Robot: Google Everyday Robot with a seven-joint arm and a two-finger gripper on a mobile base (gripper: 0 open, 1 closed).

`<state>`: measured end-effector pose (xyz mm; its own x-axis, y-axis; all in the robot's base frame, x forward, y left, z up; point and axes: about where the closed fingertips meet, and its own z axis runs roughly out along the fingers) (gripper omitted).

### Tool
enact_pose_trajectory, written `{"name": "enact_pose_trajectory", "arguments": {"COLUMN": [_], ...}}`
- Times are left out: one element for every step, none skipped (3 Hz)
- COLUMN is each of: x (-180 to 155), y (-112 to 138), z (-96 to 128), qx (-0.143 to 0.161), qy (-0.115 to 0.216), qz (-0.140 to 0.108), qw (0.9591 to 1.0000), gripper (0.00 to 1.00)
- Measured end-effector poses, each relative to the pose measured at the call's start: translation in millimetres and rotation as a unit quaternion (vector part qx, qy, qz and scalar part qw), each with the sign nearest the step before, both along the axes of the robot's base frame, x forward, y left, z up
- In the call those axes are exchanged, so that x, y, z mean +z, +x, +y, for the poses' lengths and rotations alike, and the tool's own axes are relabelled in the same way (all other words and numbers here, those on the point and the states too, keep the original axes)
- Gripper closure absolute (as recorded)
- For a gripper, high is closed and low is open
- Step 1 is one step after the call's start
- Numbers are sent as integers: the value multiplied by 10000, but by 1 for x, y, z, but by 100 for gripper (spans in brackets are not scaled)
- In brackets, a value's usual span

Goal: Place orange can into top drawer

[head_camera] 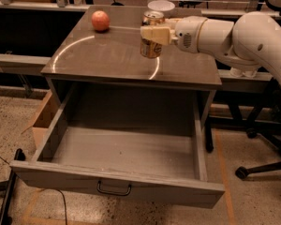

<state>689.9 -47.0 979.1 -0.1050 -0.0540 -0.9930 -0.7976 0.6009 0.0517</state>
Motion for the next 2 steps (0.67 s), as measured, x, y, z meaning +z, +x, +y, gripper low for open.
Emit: {"name": "enact_pose_trajectory", "arguments": {"x": [4, 1], "y": [-30, -38], "z": [19, 27], "qx": [701, 888], "qy": [127, 75], "qz": [-119, -93], "qw": [9974, 9960], "gripper": [100, 100]}}
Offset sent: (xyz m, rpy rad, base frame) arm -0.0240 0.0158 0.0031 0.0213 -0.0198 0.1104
